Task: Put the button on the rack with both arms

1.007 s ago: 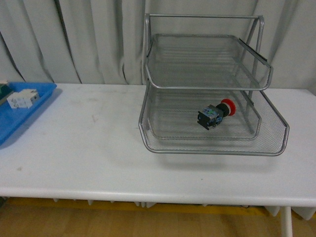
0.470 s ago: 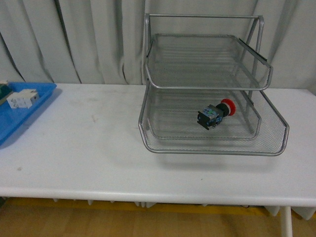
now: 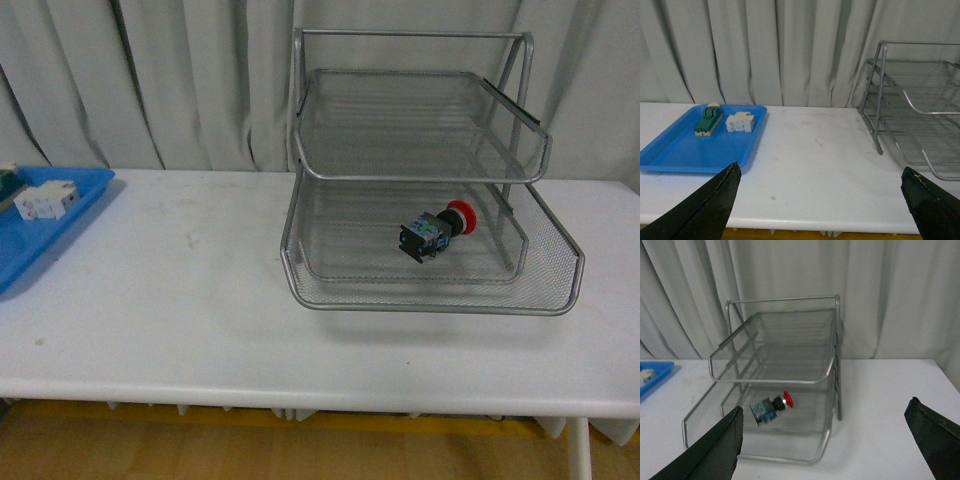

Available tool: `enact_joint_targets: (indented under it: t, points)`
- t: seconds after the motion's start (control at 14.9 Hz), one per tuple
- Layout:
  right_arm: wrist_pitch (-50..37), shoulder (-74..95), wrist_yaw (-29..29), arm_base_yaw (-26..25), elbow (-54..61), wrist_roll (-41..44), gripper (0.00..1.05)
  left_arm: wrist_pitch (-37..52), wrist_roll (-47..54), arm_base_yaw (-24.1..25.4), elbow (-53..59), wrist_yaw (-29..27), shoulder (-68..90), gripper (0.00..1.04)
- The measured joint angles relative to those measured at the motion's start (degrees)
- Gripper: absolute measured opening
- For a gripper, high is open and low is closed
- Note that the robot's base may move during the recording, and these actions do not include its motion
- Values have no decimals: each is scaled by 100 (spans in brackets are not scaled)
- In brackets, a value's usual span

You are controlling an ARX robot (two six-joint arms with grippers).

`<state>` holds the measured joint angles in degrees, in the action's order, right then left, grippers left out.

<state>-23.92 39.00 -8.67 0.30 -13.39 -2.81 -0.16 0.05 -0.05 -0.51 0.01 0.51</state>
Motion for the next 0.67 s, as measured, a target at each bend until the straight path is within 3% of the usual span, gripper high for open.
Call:
enact_joint_targets:
  t: [0.13,0.34,0.54,0.67]
  points:
    - [-767,1956,164,323,-992,-212,98,-2,-2,0,0,-2,0,98]
    - [-144,4262,420,614,-2621,-474,98,-2,-2,0,0,-2,0,98]
    - [846,5071,358,850,-3711,-717,63,-2,0,0,0,-2,0,98]
    - [1043,5097,238,1088,-3803,-723,37,-2,-2,0,0,-2,0,98]
